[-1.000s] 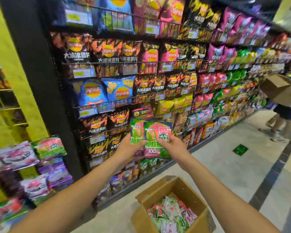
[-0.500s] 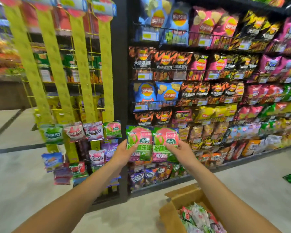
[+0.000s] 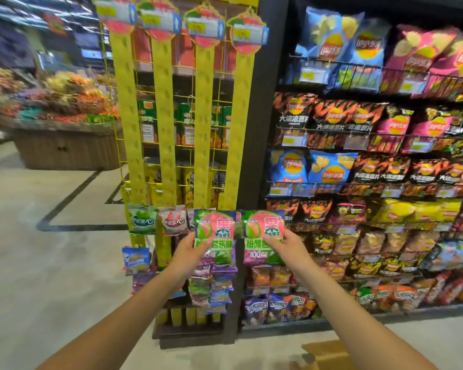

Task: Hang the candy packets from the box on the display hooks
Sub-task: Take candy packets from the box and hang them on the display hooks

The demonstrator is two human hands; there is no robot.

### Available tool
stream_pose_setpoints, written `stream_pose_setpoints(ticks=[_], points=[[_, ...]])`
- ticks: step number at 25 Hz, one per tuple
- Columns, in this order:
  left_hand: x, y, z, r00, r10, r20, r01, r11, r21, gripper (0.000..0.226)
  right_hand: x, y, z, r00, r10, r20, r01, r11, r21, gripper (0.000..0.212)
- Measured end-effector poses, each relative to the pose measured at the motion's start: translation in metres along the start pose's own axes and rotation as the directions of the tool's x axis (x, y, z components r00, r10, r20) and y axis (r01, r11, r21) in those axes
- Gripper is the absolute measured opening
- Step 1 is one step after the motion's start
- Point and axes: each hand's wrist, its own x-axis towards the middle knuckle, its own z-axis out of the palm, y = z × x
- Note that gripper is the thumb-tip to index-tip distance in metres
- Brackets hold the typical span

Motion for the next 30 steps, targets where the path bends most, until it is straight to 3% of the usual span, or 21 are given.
stream_pose_setpoints(ticks=[2,4,7,10,12,14,16,19,20,25,30], points=[[0.0,0.023,-0.01,1.0,0.012,-0.025,-0.011,0.999,0.032,0.04,0.024,-0.005,0.016,1.0,-0.005,0.016,0.005,1.0,-0.001,0.023],[0.018,0.023,-0.026,0.999,0.023,-0.027,-0.022,0.999,0.038,0.029,0.053,-0.004,0.033,1.0,-0.003,0.025,0.003,1.0,0.009,0.022],[0.055,0.004,-0.047,0.997,0.029,-0.077,-0.029,1.0,-0.007,0.05,0.091,0.006,0.055,0.999,0.023,0.028,-0.024,1.0,0.006,0.017],[0.075,-0.007,-0.059,0.996,0.016,-0.083,-0.017,1.0,-0.022,0.083,0.121,0.023,0.07,0.998,0.06,-0.002,-0.06,0.998,-0.029,0.043],[0.088,-0.016,-0.066,0.996,0.022,-0.081,-0.022,1.0,-0.005,0.081,0.137,0.028,0.077,0.998,0.052,-0.034,-0.054,0.997,-0.055,0.032],[0.099,-0.022,-0.069,0.997,0.024,-0.078,-0.027,0.999,-0.04,0.093,0.154,0.034,0.082,0.995,0.05,-0.085,-0.059,0.994,-0.096,0.026],[0.105,-0.023,-0.067,0.997,0.027,-0.071,-0.032,0.997,-0.071,0.086,0.169,0.036,0.088,0.991,0.06,-0.119,-0.074,0.991,-0.111,0.034],[0.11,-0.015,-0.06,0.998,-0.008,-0.061,0.004,0.999,-0.051,0.04,0.188,0.042,0.091,0.978,0.066,-0.2,-0.09,0.99,-0.112,0.04],[0.114,-0.016,-0.058,0.999,-0.009,-0.048,0.006,0.999,-0.05,0.034,0.195,0.043,0.092,0.975,0.055,-0.216,-0.08,0.991,-0.108,0.038],[0.133,-0.024,-0.051,0.997,0.009,-0.073,-0.012,0.999,-0.046,0.06,0.221,0.043,0.092,0.971,0.073,-0.228,-0.095,0.992,-0.088,0.044],[0.138,-0.023,-0.051,0.997,-0.007,-0.075,0.003,0.999,-0.054,0.065,0.234,0.058,0.099,0.968,0.118,-0.222,-0.143,0.985,-0.097,0.037]])
